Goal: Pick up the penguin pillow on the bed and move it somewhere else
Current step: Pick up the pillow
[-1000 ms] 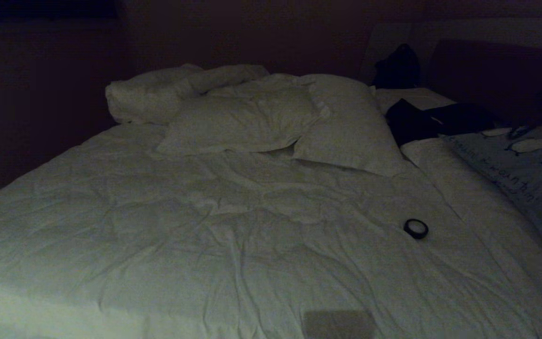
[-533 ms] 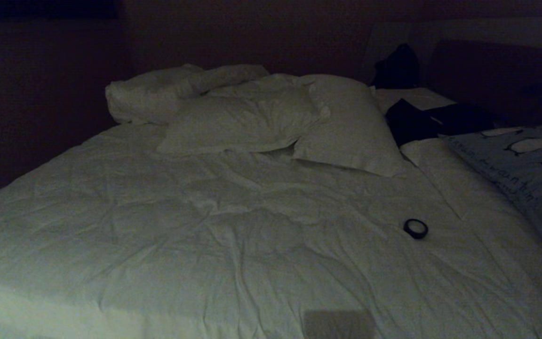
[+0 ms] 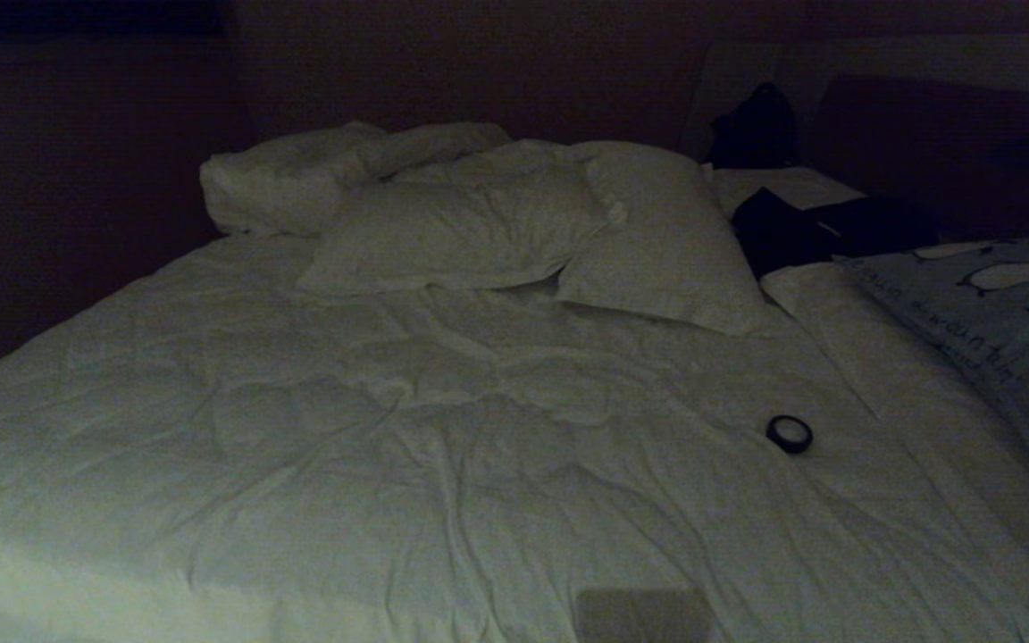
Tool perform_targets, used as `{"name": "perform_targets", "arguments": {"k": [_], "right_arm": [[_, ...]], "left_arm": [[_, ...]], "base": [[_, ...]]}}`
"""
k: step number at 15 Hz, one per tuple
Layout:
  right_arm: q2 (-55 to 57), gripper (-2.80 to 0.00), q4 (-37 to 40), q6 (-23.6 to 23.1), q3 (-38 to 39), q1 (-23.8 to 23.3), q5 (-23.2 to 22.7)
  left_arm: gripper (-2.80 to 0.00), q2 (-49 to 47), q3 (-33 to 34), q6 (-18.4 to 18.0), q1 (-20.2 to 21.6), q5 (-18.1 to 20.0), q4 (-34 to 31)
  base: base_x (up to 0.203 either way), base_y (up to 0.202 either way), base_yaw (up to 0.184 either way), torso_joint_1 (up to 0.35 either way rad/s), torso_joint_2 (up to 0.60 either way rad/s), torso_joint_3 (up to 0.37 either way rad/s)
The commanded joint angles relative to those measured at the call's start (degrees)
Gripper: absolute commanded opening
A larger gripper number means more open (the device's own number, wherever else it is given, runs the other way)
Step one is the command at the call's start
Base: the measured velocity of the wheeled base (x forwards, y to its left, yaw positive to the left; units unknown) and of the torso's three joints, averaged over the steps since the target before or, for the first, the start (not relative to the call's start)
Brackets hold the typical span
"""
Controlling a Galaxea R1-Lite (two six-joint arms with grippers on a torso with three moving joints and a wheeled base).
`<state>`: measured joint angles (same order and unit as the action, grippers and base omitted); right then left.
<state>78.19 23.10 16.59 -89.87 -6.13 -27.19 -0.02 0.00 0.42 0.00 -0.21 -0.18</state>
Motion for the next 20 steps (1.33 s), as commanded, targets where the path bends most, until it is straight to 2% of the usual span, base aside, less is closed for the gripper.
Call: {"name": "perform_targets", "arguments": {"k": [1,4,9,13,18,20], "right_arm": [[-9.55,-2.8,10.1,1.57,1.79,0.48,0.77],[-17.95,-2.8,11.69,4.1,8.57,0.52,3.07],[-34.66,-2.8,12.14,4.27,24.01,0.58,4.59],[-41.19,-2.8,13.15,4.21,33.61,0.67,2.36],[-50.12,-2.8,13.77,4.5,39.23,1.0,-0.93],[-55.09,-2.8,13.67,4.53,40.83,3.06,-1.51]], "left_arm": [[-2.8,0.02,0.09,0.02,-0.03,0.0,0.01],[-2.8,0.02,0.09,0.02,0.0,-0.02,0.01],[-2.8,0.02,0.09,0.02,0.0,-0.01,0.01],[-2.8,0.02,0.09,0.02,0.0,0.03,0.01],[-2.8,0.02,0.09,0.02,0.0,0.03,0.01],[-2.8,0.02,0.09,0.02,0.0,0.0,0.01]], "base": [[0.0,0.0,0.0,0.0,0.0,0.0],[0.0,0.0,0.0,0.0,0.0,0.0],[0.0,0.0,0.0,0.0,0.0,0.0],[0.0,0.0,0.0,0.0,0.0,0.0],[0.0,0.0,0.0,0.0,0.0,0.0],[0.0,0.0,0.0,0.0,0.0,0.0]]}}
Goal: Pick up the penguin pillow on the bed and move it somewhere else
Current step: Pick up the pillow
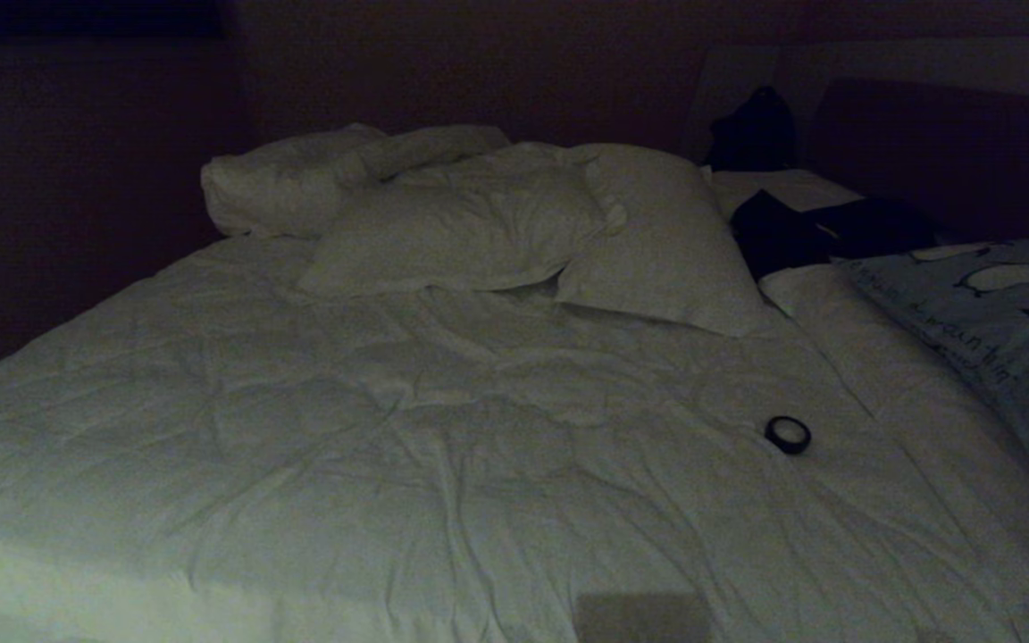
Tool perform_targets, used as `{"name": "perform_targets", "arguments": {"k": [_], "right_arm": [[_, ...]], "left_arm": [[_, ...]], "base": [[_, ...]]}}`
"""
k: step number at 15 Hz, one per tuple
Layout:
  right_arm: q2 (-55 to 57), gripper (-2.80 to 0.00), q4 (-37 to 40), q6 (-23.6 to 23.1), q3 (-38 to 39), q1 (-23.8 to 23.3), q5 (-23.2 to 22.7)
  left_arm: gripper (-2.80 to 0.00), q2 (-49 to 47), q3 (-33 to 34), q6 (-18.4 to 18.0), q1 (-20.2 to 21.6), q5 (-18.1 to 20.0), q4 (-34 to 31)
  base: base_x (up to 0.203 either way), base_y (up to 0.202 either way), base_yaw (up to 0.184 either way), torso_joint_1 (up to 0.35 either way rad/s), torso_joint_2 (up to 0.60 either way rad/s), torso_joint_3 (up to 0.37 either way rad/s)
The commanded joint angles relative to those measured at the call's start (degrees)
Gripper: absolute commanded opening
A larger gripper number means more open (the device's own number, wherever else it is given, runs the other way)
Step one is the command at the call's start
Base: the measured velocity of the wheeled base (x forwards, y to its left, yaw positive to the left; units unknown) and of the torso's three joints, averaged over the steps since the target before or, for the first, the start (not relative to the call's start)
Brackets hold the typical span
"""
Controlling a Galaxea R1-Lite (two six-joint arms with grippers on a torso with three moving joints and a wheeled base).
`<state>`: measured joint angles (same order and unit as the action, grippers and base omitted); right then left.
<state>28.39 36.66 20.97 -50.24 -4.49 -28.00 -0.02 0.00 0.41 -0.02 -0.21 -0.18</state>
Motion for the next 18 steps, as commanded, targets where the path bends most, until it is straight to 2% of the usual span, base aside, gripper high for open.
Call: {"name": "perform_targets", "arguments": {"k": [1,3,4,6,10,12,14,16,18], "right_arm": [[-7.08,-2.8,0.22,0.22,1.53,4.1,-0.7],[-10.28,-2.8,0.52,0.4,2.06,7.84,-0.21],[-11.78,-2.8,0.43,0.61,3.08,8.19,0.34],[-13.2,-2.8,0.04,0.63,4.45,6.85,4.19],[-17.12,-2.8,-0.72,0.6,7.32,5.73,6.15],[-20.5,-2.8,-4.42,0.09,10.38,4.84,9.4],[-22.95,-2.8,-11.65,-1.93,14.26,4.6,15.32],[-23.43,-2.8,-14.4,-4.09,15.73,4.58,19.81],[-25.36,-2.8,-16.01,-6.61,16.96,4.58,20.5]], "left_arm": [[-2.8,0.02,0.09,0.02,0.02,0.03,0.01],[-2.8,0.02,0.09,0.02,0.02,-0.01,0.01],[-2.8,0.02,0.09,0.02,0.02,-0.05,0.01],[-2.8,0.02,0.09,0.02,0.02,-0.01,0.01],[-2.8,0.02,0.09,0.02,0.02,0.03,0.01],[-2.8,0.02,0.09,0.02,0.02,-0.03,0.01],[-2.8,0.02,0.09,0.02,0.02,0.03,0.01],[-2.8,0.02,0.09,0.02,0.02,0.03,0.01],[-2.8,0.02,0.09,0.02,0.02,-0.01,0.01]], "base": [[0.0,0.0,0.0,0.0,0.0,0.0],[0.0,0.0,0.0,0.0,0.0,0.0],[0.0,0.0,0.0,0.0,0.0,0.0],[0.0,0.0,0.0,0.0,0.0,0.0],[0.0,0.0,0.0,0.0,0.0,0.0],[0.0,0.0,0.0,0.0,0.0,0.0],[0.0,0.0,0.0,0.0,0.0,0.0],[0.0,0.0,0.0,0.0,0.0,0.0],[0.0,0.0,0.0,0.0,0.0,0.0]]}}
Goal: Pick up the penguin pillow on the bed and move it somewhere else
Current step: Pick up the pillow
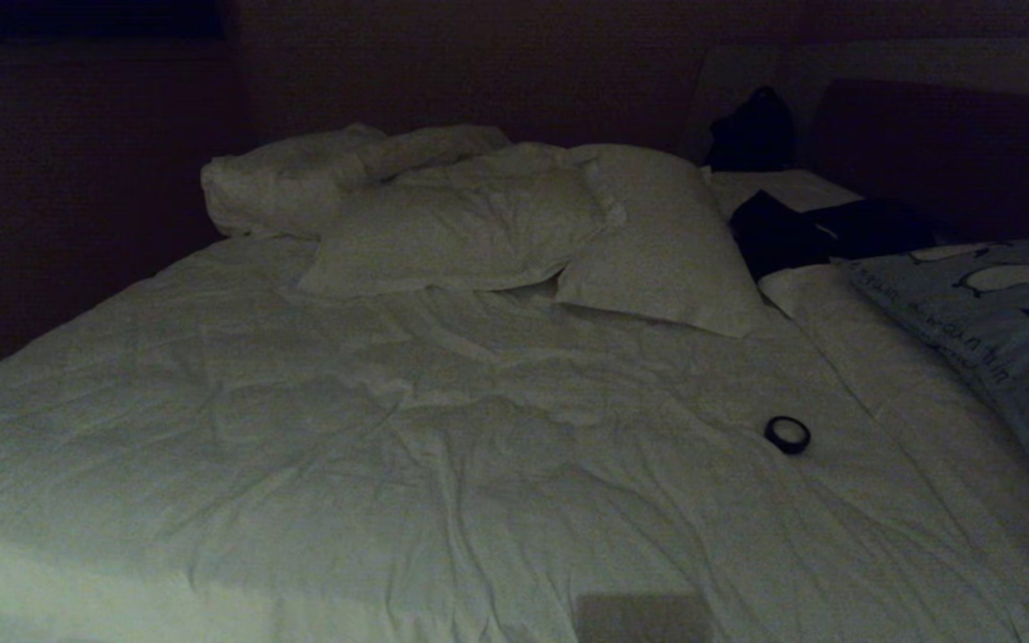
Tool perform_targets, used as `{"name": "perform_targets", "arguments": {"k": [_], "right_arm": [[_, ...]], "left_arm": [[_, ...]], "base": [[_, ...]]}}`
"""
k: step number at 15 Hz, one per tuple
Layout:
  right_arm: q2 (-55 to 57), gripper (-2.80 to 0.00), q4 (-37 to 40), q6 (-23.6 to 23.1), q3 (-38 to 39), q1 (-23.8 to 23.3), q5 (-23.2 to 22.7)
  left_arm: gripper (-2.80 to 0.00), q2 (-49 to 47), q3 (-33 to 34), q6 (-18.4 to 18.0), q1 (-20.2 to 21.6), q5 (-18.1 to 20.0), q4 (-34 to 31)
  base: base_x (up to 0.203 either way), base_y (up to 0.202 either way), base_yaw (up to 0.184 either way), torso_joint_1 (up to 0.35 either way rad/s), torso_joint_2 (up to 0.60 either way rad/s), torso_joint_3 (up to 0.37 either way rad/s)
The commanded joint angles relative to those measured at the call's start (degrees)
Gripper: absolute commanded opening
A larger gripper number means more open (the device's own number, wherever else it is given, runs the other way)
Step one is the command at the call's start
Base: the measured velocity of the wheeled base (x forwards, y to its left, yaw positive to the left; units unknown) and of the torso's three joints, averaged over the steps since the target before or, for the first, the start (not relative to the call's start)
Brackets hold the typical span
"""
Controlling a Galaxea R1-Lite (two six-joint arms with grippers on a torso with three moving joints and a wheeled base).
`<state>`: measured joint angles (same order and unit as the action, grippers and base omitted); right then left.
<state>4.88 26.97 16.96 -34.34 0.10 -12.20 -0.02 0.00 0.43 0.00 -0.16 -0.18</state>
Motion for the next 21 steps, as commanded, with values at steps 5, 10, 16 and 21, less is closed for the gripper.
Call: {"name": "perform_targets", "arguments": {"k": [5,10,16,21], "right_arm": [[-4.7,-2.8,-15.83,-10.78,7.11,-0.01,10.2],[-4.7,-2.8,-25.79,-16.58,16.3,-0.01,11.43],[-4.7,-2.8,-32.19,-21.25,29.03,-0.01,11.18],[-4.7,-2.8,-32.82,-20.99,33.92,-0.01,11.41]], "left_arm": [[-2.8,0.02,0.09,0.01,-0.03,-0.03,0.01],[-2.8,0.02,0.09,0.01,0.0,-0.1,0.01],[-2.8,0.02,0.09,0.01,0.0,-0.02,0.01],[-2.8,0.02,0.09,0.01,0.0,-0.02,0.01]], "base": [[0.0,0.0,0.0,0.0,0.0,0.0],[0.0,0.0,0.0,0.0,0.0,0.0],[0.0,0.0,0.0,0.0,0.0,0.0],[0.0,0.0,0.0,0.0,0.0,0.0]]}}
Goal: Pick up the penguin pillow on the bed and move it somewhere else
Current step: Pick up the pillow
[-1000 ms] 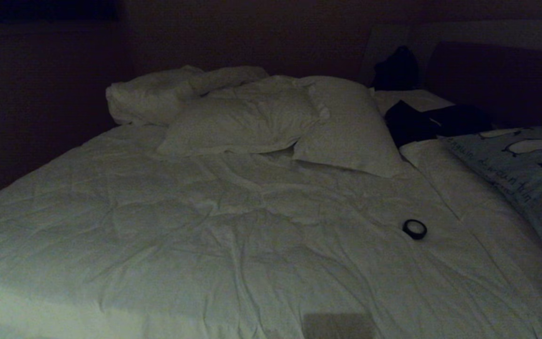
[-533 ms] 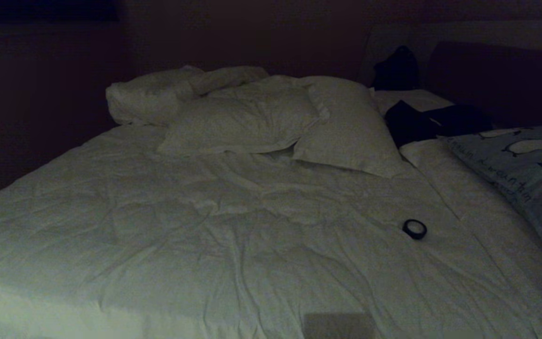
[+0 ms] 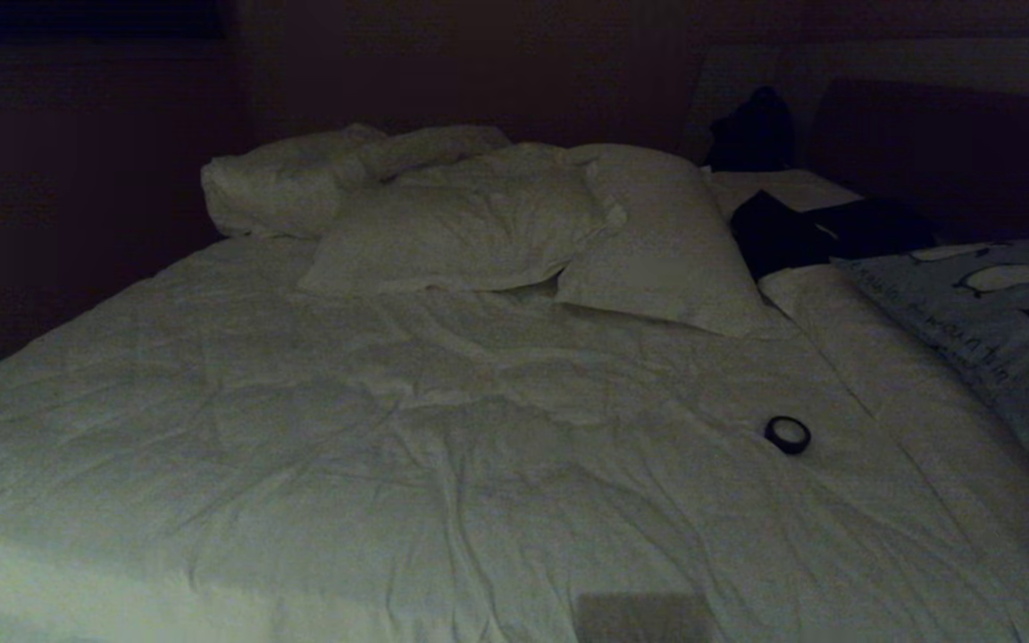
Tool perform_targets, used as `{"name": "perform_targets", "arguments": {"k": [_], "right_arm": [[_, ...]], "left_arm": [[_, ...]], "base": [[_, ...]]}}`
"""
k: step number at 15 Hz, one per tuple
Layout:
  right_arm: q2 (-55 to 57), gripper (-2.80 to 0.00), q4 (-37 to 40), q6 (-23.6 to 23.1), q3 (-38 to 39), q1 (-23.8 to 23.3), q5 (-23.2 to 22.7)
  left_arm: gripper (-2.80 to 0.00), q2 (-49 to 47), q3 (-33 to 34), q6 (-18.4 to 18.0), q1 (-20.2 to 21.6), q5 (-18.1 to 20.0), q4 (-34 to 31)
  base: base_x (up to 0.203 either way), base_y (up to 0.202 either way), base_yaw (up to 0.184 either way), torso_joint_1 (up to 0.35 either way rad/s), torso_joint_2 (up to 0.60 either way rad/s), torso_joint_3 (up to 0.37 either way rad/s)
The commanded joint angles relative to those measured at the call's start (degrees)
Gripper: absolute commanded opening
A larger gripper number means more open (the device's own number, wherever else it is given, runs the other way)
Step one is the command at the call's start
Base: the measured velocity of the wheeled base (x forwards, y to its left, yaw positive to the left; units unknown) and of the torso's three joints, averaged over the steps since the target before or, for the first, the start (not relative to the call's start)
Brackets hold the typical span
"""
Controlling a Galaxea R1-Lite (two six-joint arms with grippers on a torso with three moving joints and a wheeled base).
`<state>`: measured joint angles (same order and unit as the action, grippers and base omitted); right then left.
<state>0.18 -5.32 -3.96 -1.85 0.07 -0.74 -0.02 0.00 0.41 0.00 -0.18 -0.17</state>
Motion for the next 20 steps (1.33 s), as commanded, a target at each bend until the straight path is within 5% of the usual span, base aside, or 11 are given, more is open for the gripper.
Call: {"name": "perform_targets", "arguments": {"k": [1,20], "right_arm": [[-0.01,-2.8,-0.12,0.11,1.76,0.01,-0.04],[-0.09,-2.8,5.14,3.52,1.68,0.01,0.39]], "left_arm": [[-2.8,0.02,0.09,0.02,-0.01,-0.01,0.0],[-2.8,0.02,0.09,0.02,0.0,0.01,0.0]], "base": [[0.0,0.0,0.0,0.0,0.0,0.0],[0.0,0.0,0.0,0.0,0.0,0.0]]}}
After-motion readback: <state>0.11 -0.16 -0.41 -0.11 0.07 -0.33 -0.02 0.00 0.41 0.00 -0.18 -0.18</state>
